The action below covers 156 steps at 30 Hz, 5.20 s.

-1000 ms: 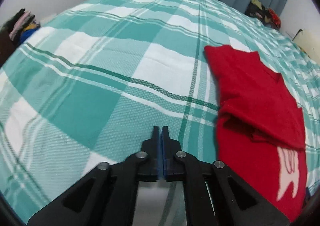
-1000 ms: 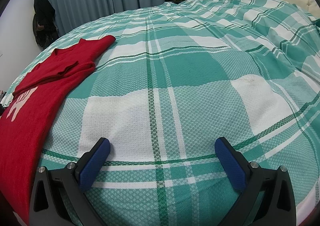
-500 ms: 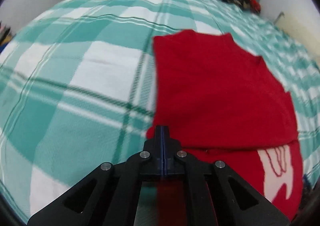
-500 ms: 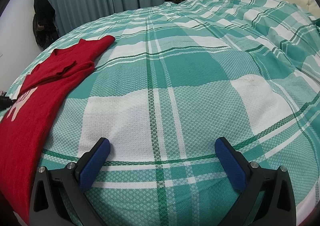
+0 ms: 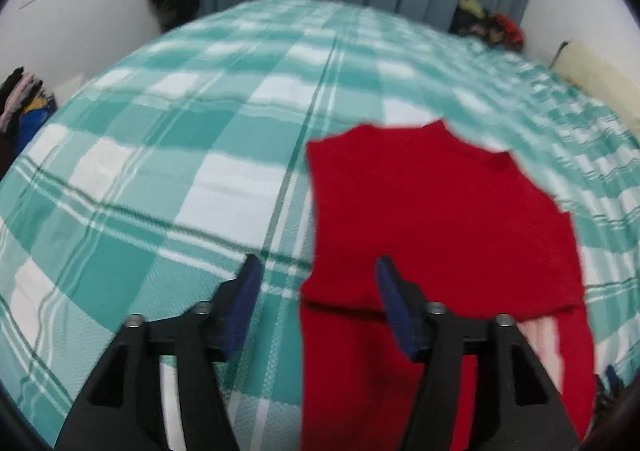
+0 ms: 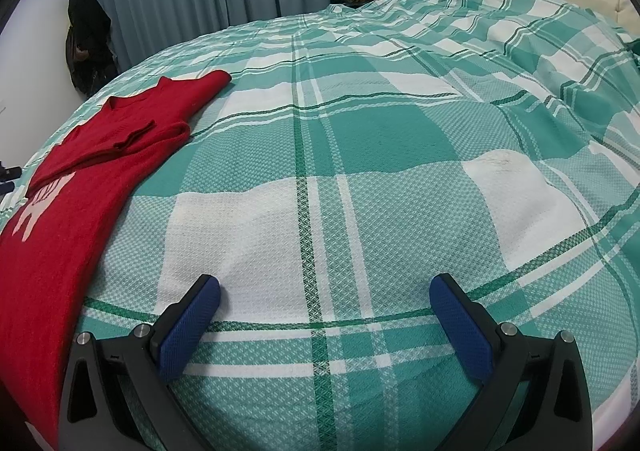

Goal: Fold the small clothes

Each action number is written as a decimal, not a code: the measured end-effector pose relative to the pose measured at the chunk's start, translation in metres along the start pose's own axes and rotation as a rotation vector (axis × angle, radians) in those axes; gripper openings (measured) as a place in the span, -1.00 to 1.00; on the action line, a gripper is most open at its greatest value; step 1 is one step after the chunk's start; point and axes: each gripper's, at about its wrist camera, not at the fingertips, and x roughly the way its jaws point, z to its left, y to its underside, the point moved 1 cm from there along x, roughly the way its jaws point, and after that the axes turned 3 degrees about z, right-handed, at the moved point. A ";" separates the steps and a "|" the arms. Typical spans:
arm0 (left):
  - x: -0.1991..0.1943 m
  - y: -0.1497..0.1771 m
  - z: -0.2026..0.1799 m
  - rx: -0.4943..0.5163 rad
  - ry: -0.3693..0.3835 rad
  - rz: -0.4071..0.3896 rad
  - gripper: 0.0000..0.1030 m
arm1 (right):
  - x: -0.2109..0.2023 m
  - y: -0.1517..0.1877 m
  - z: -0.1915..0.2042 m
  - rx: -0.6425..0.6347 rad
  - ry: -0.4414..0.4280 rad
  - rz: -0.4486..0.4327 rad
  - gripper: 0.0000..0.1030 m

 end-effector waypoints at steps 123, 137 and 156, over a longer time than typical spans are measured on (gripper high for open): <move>0.096 -0.134 -0.028 -0.248 0.371 0.222 -0.29 | 0.158 -0.265 0.110 0.337 -0.691 0.161 -0.83; 0.034 -0.090 -0.040 0.035 0.523 0.105 0.53 | 0.093 -0.243 0.146 -0.103 -0.735 0.199 -0.07; 0.014 0.004 0.069 -0.255 0.207 0.147 0.62 | 0.057 -0.089 0.115 -0.186 -0.514 0.249 -0.17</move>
